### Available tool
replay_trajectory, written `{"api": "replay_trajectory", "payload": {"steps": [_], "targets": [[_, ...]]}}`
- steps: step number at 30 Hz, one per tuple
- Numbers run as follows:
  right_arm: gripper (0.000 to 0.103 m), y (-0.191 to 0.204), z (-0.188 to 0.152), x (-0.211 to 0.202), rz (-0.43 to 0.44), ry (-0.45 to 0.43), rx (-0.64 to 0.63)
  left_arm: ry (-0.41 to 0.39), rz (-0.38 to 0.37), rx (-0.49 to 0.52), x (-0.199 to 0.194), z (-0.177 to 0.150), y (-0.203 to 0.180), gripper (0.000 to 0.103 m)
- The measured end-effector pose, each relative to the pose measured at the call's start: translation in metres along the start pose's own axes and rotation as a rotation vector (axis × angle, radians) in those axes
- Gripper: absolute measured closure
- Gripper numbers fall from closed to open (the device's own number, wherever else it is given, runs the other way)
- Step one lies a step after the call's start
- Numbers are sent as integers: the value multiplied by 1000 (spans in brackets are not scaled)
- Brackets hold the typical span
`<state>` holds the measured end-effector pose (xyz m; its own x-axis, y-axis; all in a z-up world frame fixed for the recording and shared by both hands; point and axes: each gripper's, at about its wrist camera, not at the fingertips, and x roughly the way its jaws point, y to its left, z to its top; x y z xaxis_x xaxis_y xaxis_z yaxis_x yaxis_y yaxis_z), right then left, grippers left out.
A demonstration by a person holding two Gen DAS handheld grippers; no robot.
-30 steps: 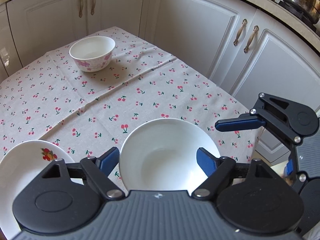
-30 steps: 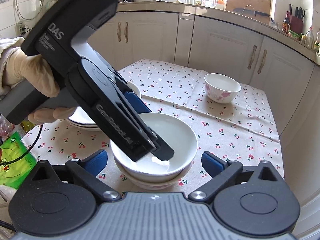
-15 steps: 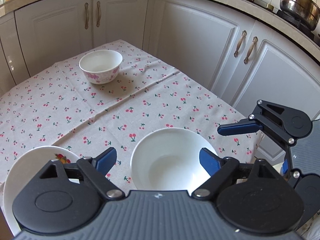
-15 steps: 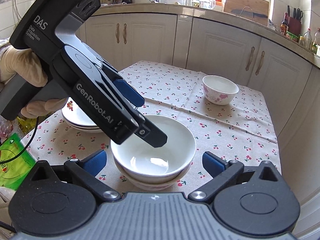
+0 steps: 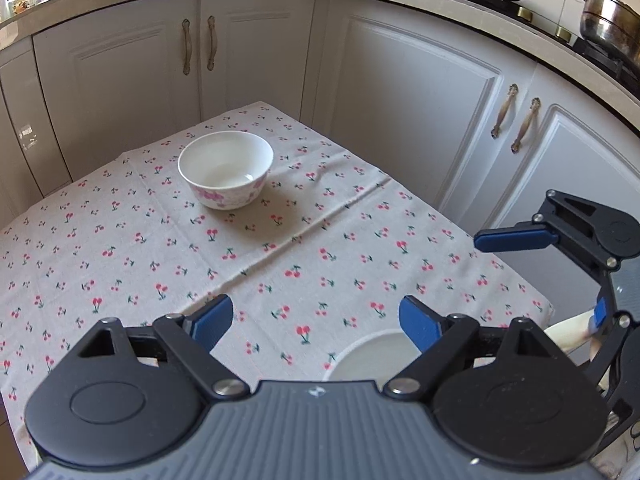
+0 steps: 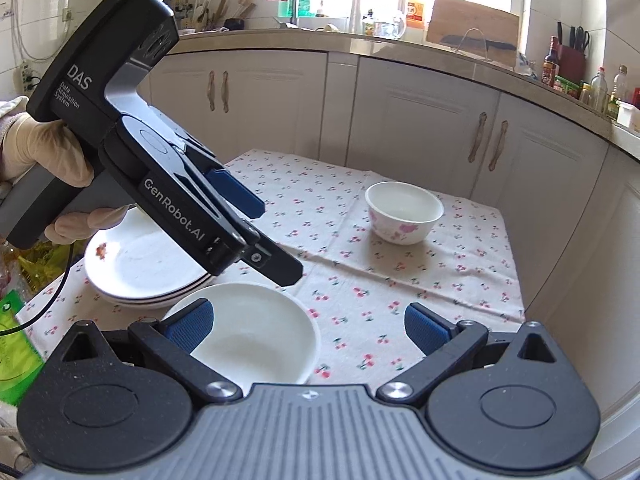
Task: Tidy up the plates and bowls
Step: 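Reach the left tool to the remaining pink-flowered bowl on the tablecloth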
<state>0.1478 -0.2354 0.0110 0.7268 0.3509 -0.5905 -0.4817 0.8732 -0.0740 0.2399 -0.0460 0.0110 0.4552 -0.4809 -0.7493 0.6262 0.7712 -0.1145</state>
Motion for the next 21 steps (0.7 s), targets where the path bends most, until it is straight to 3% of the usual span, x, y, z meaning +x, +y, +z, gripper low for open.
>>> {"api": "replay_trajectory", "payload": {"steps": [10,21], "targets": [[0,-49,24,33,-48,-3,-12,10,23,9,44,45,28,13],[0,-89,47,98,-6,26,-54,46,61,2,98,93,68,13]]}}
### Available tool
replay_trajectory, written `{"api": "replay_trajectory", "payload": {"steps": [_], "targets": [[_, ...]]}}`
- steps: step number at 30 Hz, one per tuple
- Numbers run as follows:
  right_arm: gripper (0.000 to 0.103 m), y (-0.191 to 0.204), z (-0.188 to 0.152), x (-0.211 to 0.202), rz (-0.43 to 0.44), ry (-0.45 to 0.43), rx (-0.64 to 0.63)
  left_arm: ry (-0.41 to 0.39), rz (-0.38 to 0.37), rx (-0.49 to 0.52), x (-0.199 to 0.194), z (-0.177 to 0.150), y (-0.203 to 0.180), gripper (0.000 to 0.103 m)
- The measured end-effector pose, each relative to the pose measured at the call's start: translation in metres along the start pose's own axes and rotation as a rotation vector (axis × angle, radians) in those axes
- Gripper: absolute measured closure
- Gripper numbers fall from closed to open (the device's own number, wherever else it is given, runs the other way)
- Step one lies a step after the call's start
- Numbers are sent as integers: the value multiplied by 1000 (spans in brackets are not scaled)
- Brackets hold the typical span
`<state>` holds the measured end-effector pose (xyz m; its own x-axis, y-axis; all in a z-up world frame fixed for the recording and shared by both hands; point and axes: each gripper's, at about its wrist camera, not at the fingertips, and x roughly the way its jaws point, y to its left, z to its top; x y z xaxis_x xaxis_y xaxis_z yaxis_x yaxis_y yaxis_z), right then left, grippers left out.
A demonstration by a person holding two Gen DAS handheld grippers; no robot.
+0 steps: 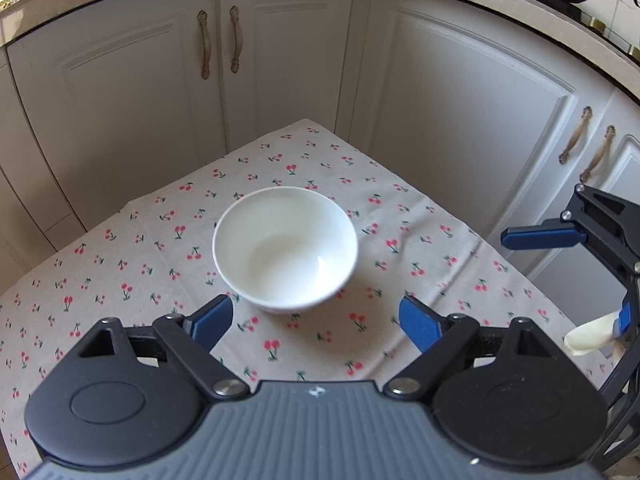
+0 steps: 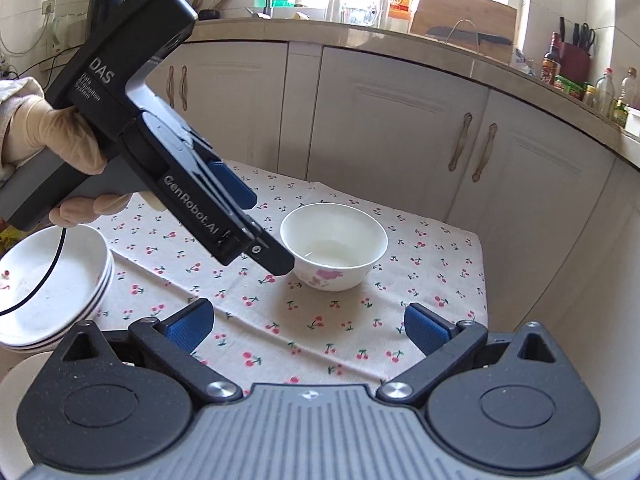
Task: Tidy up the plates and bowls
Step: 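Reach the left tool to the remaining pink-flowered bowl on the tablecloth, then close the left tool on the rim of that bowl, then lift the bowl with the left tool and carry it over the two stacked bowls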
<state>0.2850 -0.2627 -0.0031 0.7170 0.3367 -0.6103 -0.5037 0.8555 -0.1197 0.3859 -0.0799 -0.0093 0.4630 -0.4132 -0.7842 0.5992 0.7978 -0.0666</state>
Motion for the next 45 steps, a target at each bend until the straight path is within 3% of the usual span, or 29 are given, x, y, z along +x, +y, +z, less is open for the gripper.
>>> {"api": "replay_trajectory", "payload": {"steps": [8,22,32,45], "targets": [[2,-20,7,45,58,24,-11,25,27,-22,33,19,24,13],[12,-44,19,104,98,84,46,76,-4,-52,69,34,39,15],[14,-38,22,115,92,89,26,101,-28,-67,82,31,39,16],[18,-30,25,112,86,79,4,113,-82,-90,88,30,39,26]]}}
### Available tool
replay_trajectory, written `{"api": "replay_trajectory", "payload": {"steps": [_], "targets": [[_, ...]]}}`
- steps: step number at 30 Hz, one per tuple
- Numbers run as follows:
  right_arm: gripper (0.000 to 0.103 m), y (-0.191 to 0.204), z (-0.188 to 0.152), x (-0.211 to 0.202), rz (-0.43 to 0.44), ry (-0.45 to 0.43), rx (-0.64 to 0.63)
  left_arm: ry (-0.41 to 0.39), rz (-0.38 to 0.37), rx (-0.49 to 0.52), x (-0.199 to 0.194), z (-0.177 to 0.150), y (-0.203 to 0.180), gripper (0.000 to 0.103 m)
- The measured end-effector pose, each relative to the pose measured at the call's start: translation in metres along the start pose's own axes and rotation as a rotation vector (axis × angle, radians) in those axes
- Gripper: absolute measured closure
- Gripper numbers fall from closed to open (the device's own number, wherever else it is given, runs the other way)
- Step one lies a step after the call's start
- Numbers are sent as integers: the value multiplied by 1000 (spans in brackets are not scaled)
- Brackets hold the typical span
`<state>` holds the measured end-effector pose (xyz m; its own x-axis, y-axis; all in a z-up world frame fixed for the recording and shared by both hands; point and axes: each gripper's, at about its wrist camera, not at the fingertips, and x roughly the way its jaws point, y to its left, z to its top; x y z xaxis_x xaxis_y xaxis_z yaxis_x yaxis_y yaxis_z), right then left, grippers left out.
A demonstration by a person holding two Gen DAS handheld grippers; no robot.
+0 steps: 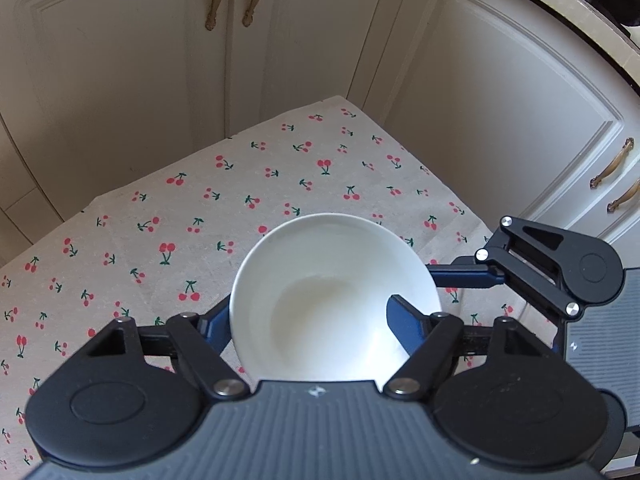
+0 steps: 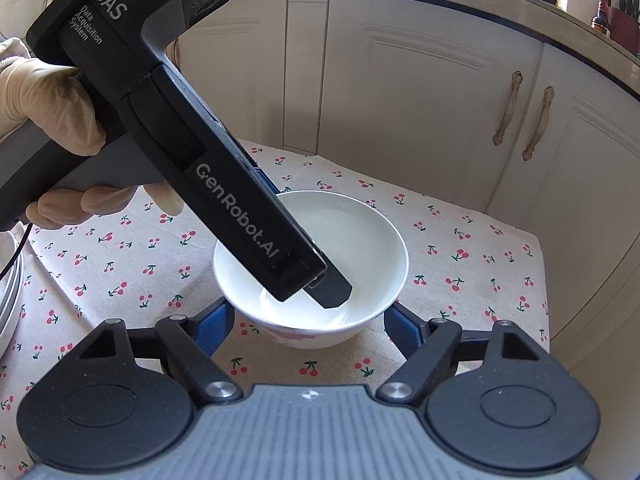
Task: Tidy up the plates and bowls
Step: 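Lift the bowl with the left tool and carry it over the two stacked bowls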
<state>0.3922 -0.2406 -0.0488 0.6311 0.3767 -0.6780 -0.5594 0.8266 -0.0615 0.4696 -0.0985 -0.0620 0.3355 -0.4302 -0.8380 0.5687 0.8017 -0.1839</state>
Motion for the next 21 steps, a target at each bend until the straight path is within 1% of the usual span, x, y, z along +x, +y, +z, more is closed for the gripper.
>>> {"api": "replay_trajectory", "payload": {"steps": [10,16,21], "targets": [[18,2,0,0,-17,0,-1,-7,-12,8,-2,0,0,27],[18,9,-2,-6,-23,11,-25,-9,-10,43,-8,-8,-7,27],[18,16,-3,-12,-26,27,-38,-7,-21,43,-13,-13,-9,27]]}}
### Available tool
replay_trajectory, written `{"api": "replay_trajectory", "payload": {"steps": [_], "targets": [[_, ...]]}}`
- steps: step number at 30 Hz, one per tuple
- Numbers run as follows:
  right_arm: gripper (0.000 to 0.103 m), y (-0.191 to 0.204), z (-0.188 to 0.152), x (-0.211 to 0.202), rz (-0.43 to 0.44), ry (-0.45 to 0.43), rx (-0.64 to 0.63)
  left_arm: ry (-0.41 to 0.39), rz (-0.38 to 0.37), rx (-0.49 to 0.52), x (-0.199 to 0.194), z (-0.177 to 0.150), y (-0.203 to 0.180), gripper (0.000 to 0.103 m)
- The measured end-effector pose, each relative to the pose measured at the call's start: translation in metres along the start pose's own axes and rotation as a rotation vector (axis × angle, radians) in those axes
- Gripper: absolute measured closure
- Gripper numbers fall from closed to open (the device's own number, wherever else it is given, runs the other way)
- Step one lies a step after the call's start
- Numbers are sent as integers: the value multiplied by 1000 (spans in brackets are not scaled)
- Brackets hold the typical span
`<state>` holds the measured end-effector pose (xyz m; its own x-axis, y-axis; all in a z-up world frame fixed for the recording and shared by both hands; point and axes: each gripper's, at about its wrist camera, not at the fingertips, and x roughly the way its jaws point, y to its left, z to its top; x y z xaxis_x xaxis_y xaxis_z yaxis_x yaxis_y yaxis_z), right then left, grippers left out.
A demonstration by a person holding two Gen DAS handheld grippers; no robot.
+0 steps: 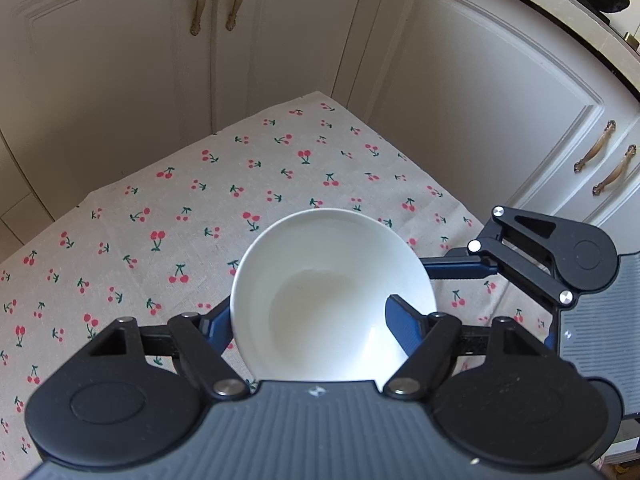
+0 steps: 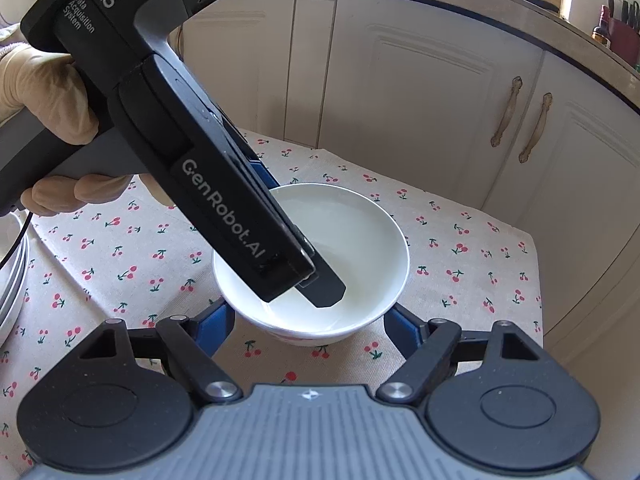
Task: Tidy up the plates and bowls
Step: 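Lift the bowl with the left tool and carry it over the two stacked bowls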
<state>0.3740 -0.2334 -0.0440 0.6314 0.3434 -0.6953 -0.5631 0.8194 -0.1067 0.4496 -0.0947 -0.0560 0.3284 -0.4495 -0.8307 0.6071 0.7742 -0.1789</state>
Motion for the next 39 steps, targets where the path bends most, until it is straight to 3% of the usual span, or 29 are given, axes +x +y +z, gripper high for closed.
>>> {"api": "replay_trajectory", "payload": {"steps": [22,39], "targets": [[18,29,-1,-52,25,40,5,-3,9,-4,-48,-26,-31,27],[18,73,-13,-116,29,14,-10,-23,37,14,-103,-69,-71,27]]}}
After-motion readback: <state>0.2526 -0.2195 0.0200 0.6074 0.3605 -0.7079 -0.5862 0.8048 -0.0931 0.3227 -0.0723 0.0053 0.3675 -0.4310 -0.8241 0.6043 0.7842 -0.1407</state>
